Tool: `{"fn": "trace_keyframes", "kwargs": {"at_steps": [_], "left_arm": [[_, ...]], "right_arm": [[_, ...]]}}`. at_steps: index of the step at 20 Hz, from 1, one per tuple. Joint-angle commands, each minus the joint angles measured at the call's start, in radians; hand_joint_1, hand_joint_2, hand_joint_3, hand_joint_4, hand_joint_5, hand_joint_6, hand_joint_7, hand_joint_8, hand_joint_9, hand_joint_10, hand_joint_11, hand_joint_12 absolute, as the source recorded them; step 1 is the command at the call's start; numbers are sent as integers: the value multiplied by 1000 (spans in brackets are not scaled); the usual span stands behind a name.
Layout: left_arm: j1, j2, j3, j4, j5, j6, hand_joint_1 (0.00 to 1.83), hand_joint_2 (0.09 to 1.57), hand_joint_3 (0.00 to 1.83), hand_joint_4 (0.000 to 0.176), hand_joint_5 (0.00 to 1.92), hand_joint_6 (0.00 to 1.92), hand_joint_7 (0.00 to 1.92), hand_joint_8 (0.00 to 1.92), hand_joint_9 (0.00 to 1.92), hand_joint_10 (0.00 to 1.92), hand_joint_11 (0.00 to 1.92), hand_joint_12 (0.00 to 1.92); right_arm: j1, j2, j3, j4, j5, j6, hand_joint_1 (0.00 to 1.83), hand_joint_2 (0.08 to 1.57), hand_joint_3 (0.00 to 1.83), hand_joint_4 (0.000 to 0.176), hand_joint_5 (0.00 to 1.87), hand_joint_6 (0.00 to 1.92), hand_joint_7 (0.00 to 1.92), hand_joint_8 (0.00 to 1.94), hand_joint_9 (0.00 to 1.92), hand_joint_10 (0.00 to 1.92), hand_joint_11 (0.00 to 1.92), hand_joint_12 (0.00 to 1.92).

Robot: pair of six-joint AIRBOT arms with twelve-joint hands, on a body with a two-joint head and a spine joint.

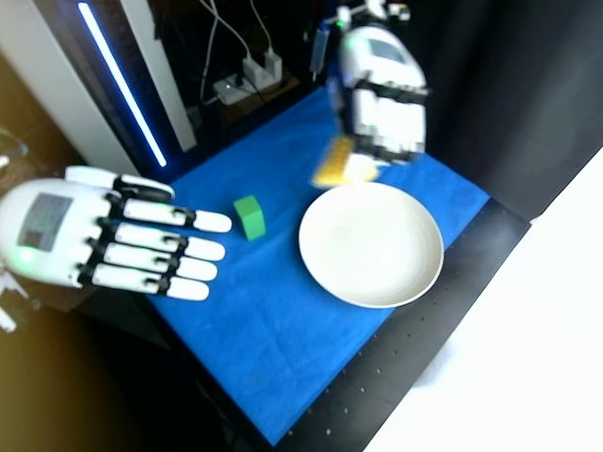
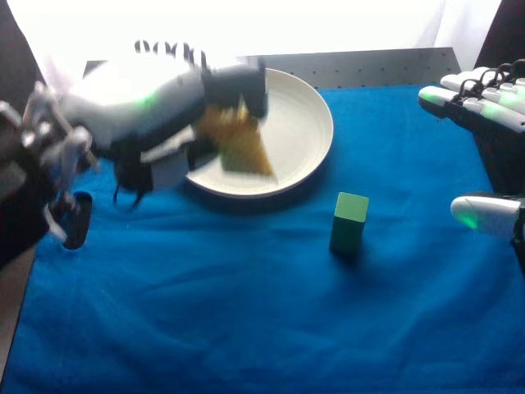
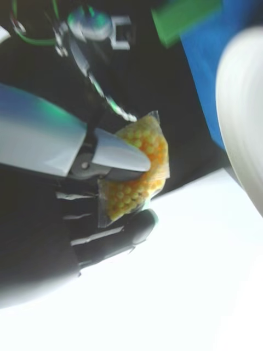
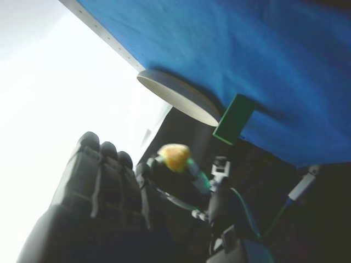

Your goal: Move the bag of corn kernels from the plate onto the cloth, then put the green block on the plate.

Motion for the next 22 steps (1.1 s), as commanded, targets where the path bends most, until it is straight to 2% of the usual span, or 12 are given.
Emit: {"fn": "trace_keyframes", "kwargs": {"at_steps": [1, 5, 7, 8, 9, 10, 11, 14, 17, 18, 20, 22], "left_arm": [[7, 10, -10, 18, -159, -22, 1001, 1441, 3, 0, 482, 1689, 374, 1911, 313, 1884, 449, 1921], [154, 49, -95, 72, -225, -108, 1046, 1435, 0, 0, 507, 1640, 345, 1921, 300, 1772, 349, 1877], [212, 50, -115, 75, -226, -133, 963, 1422, 2, 0, 451, 1739, 13, 1503, 131, 1695, 244, 1876], [226, 47, -115, 62, -217, -137, 1041, 1344, 0, 0, 219, 1248, 29, 1242, 64, 1396, 48, 1744], [238, 45, -114, 48, -209, -139, 613, 1227, 0, 105, 36, 271, 18, 152, 12, 190, 1, 737], [243, 45, -112, 35, -209, -139, 613, 1227, 0, 105, 36, 271, 18, 152, 12, 190, 1, 737], [245, 45, -112, 31, -208, -139, 481, 1154, 0, 135, 6, 53, 3, 30, 2, 37, 0, 147], [258, 53, -110, 6, -226, -139, 322, 1044, 0, 175, 0, 0, 0, 0, 0, 0, 0, 0], [275, 65, -102, -51, -273, -135, 303, 1052, 3, 171, 0, 0, 0, 0, 0, 0, 0, 0], [291, 77, -101, -112, -321, -108, 225, 1179, 18, 109, 0, 0, 0, 0, 0, 0, 0, 0], [301, 86, -105, -159, -360, -81, 159, 1191, 17, 99, 0, 0, 0, 0, 0, 0, 0, 0], [318, 99, -115, -209, -411, -55, 181, 1223, 14, 117, 17, 6, 0, 0, 0, 0, 0, 0]], "right_arm": [[5, 0, -2, 9, 121, 7, 332, 1296, 6, 40, 0, 0, 0, 0, 0, 0, 0, 0], [3, 0, -6, 12, 124, 7, 375, 1295, 4, 17, 0, 0, 0, 0, 0, 0, 0, 0], [1, -1, -7, 14, 124, 7, 407, 1295, 3, 20, 0, 0, 0, 0, 0, 0, 0, 0], [1, -2, -7, 14, 124, 7, 410, 1296, 3, 21, 0, 0, 0, 0, 0, 0, 0, 0], [0, -3, -7, 14, 123, 8, 461, 1296, 2, 30, 0, 0, 0, 0, 0, 0, 0, 0], [-1, -3, -7, 14, 123, 9, 461, 1296, 2, 30, 0, 0, 0, 0, 0, 0, 0, 0], [-1, -3, -7, 14, 123, 9, 482, 1298, 2, 38, 0, 0, 0, 0, 0, 0, 0, 0], [-2, -3, -6, 6, 123, 21, 585, 1262, 0, 0, 0, 0, 0, 0, 0, 0, 0, 0], [-2, -13, 20, -40, 123, 76, 520, 1256, 0, 27, 0, 0, 0, 0, 0, 0, 0, 0], [3, -47, 56, -71, 119, 134, 554, 1250, 0, 15, 0, 0, 0, 0, 0, 0, 4, 4], [12, -76, 81, -87, 108, 173, 559, 1248, 0, 13, 0, 0, 0, 0, 0, 0, 11, 8], [58, -114, 102, -125, 45, 186, 671, 1199, 23, 7, 0, 0, 0, 0, 85, 4, 1, 656]]}}
